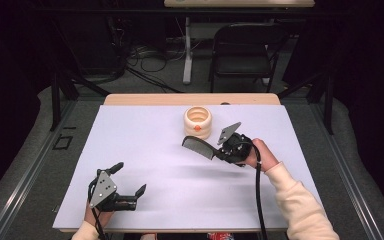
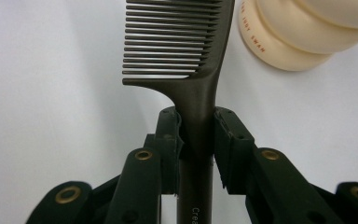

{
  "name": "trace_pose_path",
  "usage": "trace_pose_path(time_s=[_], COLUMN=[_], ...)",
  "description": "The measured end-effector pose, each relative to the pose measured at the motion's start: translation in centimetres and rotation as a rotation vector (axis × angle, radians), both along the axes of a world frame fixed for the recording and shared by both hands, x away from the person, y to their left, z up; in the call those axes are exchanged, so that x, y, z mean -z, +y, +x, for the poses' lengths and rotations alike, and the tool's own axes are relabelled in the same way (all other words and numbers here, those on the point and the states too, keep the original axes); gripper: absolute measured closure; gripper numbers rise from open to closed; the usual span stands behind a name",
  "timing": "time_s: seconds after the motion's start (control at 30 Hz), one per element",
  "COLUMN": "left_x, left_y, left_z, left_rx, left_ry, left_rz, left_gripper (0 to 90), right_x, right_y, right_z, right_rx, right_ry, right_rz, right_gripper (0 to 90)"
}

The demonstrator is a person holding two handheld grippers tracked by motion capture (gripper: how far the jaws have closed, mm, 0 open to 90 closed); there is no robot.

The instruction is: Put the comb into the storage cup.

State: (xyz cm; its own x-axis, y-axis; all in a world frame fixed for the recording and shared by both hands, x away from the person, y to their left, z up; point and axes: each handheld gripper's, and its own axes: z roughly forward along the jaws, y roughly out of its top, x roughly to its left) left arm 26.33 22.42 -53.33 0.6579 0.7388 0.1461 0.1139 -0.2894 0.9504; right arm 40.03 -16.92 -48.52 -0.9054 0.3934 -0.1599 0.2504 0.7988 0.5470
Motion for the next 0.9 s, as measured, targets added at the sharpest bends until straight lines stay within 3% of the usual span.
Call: trace_pose_path(time_s=[0.37, 0.67, 0.9], left_x=[-0.1, 0.0, 0.0], left_y=[0.0, -0.1, -0.1], left_z=[-0.2, -0.1, -0.1], left_rx=[0.005, 0.007, 0.005], left_ry=[-0.009, -0.005, -0.003], left_rz=[-0.005, -0.001, -0.002], left_gripper=[0.1, 0.1, 0.0], right_x=[-1.1, -0.9, -0.9], right_y=[-0.7, -1.2, -1.3], right_z=[-0.3, 0.0, 0.0], right_rx=[0.032, 0.064, 0.057], right_ry=[-0.026, -0.018, -0.022], right_rz=[0.08, 0.117, 0.126], right_gripper=[72.5, 72.4, 72.4])
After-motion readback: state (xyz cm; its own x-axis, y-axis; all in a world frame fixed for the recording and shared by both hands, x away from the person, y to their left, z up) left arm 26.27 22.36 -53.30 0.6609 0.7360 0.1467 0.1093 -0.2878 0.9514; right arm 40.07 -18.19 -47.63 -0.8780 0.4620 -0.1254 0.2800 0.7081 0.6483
